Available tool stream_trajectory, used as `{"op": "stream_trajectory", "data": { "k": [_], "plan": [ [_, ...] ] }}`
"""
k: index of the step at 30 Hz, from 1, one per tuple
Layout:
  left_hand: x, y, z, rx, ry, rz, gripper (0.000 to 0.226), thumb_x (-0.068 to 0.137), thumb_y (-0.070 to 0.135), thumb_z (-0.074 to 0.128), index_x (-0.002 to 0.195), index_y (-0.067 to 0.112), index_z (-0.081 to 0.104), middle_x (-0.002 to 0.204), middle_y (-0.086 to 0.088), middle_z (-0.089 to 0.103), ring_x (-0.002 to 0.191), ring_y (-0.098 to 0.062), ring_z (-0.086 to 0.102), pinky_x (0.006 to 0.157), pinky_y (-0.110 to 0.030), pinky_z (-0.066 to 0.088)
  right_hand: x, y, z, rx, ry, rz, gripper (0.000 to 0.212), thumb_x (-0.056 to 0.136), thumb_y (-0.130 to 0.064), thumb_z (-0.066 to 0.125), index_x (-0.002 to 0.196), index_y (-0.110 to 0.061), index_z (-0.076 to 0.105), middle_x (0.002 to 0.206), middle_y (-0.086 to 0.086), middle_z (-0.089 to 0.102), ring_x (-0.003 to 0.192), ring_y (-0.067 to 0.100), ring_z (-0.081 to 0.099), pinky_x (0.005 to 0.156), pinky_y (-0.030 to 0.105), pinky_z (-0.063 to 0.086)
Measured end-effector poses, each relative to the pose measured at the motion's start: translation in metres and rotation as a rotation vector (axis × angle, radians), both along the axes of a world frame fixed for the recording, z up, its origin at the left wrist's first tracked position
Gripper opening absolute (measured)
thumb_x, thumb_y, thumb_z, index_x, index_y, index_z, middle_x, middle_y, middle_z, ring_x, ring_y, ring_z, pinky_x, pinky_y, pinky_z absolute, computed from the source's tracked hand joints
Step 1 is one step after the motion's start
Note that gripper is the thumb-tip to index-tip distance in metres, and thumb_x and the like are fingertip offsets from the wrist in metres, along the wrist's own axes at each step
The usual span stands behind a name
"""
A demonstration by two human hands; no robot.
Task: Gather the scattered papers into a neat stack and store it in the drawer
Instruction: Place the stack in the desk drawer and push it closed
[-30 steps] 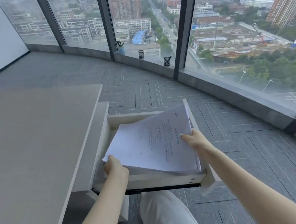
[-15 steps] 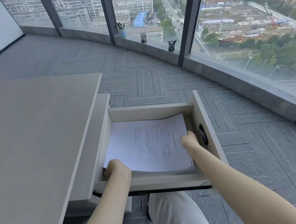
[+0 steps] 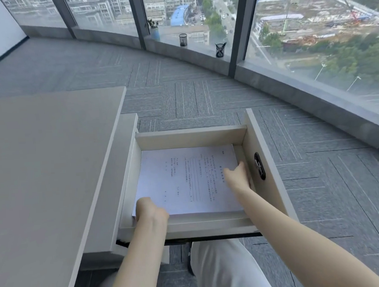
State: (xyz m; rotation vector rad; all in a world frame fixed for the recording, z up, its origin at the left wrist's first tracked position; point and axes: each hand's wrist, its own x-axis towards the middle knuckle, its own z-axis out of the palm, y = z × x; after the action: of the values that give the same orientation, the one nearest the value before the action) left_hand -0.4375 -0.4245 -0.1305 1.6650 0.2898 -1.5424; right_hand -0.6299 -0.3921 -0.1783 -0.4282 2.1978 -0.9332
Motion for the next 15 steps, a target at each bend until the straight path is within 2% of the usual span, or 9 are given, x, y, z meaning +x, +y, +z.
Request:
{"op": "stream_trajectory", "data": {
  "k": [1,2,3,6,8,11,13,15],
  "plan": [
    [0.002,0.0,0.002,-0.01,0.012,0.001,0.025,0.093,0.01,0.038,0.109,0.015,0.056,0.142,-0.003,0.045,0.117,-0.023,0.049,0.103,-0.032,0.035,0.0,0.0,0.001,0.001,-0.026,0.038,0.066,0.088,-0.024,0.049,0.146,-0.008,0.021,0.149,0.013,0.037,0.135,0.034,0.036,0.108,0.049,0.034],
    [0.005,0.002,0.006,-0.029,-0.008,-0.014,0.037,0.093,0.009,0.039,0.128,0.014,0.049,0.147,-0.005,0.04,0.128,-0.024,0.045,0.107,-0.034,0.032,-0.002,0.001,0.003,0.002,-0.056,0.068,0.068,0.088,-0.024,0.048,0.147,-0.01,0.019,0.149,0.013,0.036,0.134,0.033,0.037,0.108,0.049,0.034],
    [0.007,0.005,0.01,-0.031,-0.023,-0.032,0.045,0.093,0.008,0.039,0.138,0.013,0.04,0.15,-0.005,0.036,0.134,-0.024,0.04,0.109,-0.035,0.03,-0.004,0.001,0.005,-0.001,-0.088,0.093,0.068,0.088,-0.023,0.048,0.147,-0.01,0.018,0.149,0.012,0.037,0.133,0.033,0.038,0.107,0.047,0.035],
    [0.012,0.008,0.023,-0.041,-0.032,-0.103,0.05,0.093,0.007,0.039,0.142,0.01,0.034,0.153,-0.007,0.029,0.139,-0.024,0.032,0.113,-0.036,0.023,-0.009,0.006,0.013,-0.031,-0.172,0.138,0.068,0.088,-0.019,0.049,0.148,-0.011,0.017,0.149,0.011,0.037,0.131,0.03,0.041,0.106,0.043,0.037],
    [0.017,0.011,0.034,-0.056,-0.025,-0.117,0.049,0.094,0.008,0.038,0.143,0.01,0.032,0.156,-0.007,0.023,0.142,-0.024,0.026,0.115,-0.035,0.018,-0.005,0.012,0.023,-0.065,-0.16,0.15,0.07,0.089,-0.02,0.049,0.149,-0.013,0.014,0.153,0.009,0.032,0.138,0.029,0.032,0.111,0.044,0.03],
    [0.029,0.013,0.041,-0.11,0.032,-0.164,0.054,0.086,0.014,0.044,0.14,0.016,0.039,0.154,-0.005,0.03,0.141,-0.023,0.031,0.116,-0.039,0.021,0.013,0.033,0.046,-0.216,0.001,0.262,0.065,0.091,-0.017,0.047,0.149,-0.013,0.018,0.157,0.005,0.023,0.145,0.022,0.018,0.117,0.04,0.02],
    [0.031,0.018,0.044,-0.205,-0.012,-0.251,0.064,0.076,0.021,0.051,0.139,0.019,0.041,0.15,-0.001,0.036,0.138,-0.021,0.035,0.114,-0.042,0.026,0.025,0.057,0.063,-0.301,0.21,0.407,0.063,0.092,-0.016,0.048,0.148,-0.012,0.02,0.159,0.005,0.016,0.147,0.019,0.012,0.119,0.035,0.013],
    [0.025,0.043,0.07,-0.363,-0.118,-0.415,0.066,0.079,0.026,0.054,0.142,0.019,0.036,0.151,0.002,0.033,0.14,-0.016,0.03,0.114,-0.036,0.022,0.03,0.086,0.075,-0.327,0.471,0.554,0.063,0.091,-0.018,0.051,0.148,-0.014,0.022,0.159,0.003,0.014,0.148,0.018,0.008,0.119,0.034,0.007]
  ]
}}
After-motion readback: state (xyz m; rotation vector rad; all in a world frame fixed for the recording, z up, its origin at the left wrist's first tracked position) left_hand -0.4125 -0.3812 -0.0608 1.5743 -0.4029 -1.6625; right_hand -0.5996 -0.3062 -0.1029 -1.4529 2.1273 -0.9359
